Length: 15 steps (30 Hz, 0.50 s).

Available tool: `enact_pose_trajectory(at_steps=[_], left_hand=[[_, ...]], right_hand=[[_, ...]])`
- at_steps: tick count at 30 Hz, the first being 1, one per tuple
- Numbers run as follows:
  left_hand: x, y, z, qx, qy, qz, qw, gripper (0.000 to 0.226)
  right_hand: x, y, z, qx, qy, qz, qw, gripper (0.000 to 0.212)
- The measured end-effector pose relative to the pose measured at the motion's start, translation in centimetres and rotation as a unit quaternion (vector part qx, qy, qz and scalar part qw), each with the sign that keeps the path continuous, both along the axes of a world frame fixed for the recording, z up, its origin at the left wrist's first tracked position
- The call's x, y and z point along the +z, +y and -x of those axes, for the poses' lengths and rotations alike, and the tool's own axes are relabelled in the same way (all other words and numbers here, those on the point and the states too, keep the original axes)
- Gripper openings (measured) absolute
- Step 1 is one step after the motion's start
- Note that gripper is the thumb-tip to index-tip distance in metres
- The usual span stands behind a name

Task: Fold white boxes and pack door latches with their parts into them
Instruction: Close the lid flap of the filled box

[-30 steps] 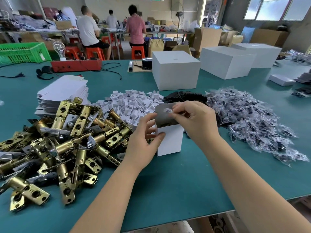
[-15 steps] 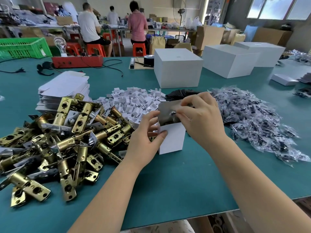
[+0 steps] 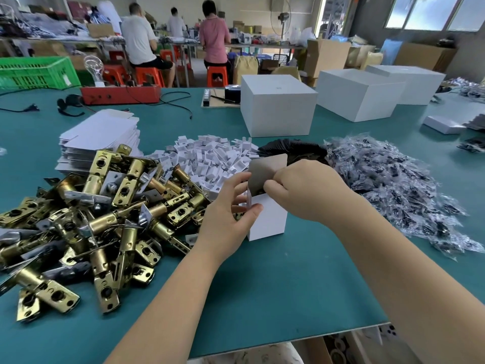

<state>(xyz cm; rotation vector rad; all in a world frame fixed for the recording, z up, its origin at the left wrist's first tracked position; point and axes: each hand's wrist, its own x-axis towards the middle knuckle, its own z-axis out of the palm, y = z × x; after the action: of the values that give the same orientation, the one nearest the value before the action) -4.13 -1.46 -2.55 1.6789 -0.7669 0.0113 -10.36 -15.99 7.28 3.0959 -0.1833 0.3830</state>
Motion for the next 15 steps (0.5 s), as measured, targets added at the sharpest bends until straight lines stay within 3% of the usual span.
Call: enact_pose_trajectory(at_steps=[7,8,10,12,13,15], left_hand=[[0.2,-0.1,0.2,-0.002,-0.005,-0.001,1.000,0.056],[0.2,-0.1,0.1,0.000,-0.007,0.000,1.000,0.057],[0.1,-0.1,0.1,0.008,-0.017,0.000,1.000,0.062],[0.0,-0.2,0.1,0.017,-0.034,0.001,0.999,0.070],[-0.1,-0.2,0.1,0.021,-0.041,-0.001,0.999,0.072],[-0.2,-0.3,0.1,0.028,-0.046,-0.005,0.999,0.073]], right_hand=[[0.7,-0.4,0.8,0.071,0.079,-0.043,0.993,0.010],[-0.1,-0.7,0.9,0.078,0.057,-0.041,0.995,0.021],[-1.5,-1.3,1.0,0.088,-0.102,-0.134,0.982,0.025],[-2.9,-1.9,1.4,0.063,-0.277,-0.278,0.918,0.019],[-3.4,-2.4,1.4,0.033,-0.322,-0.358,0.876,0.016],[-4.0,-3.2,0.8,-0.029,-0.310,-0.524,0.793,0.020]])
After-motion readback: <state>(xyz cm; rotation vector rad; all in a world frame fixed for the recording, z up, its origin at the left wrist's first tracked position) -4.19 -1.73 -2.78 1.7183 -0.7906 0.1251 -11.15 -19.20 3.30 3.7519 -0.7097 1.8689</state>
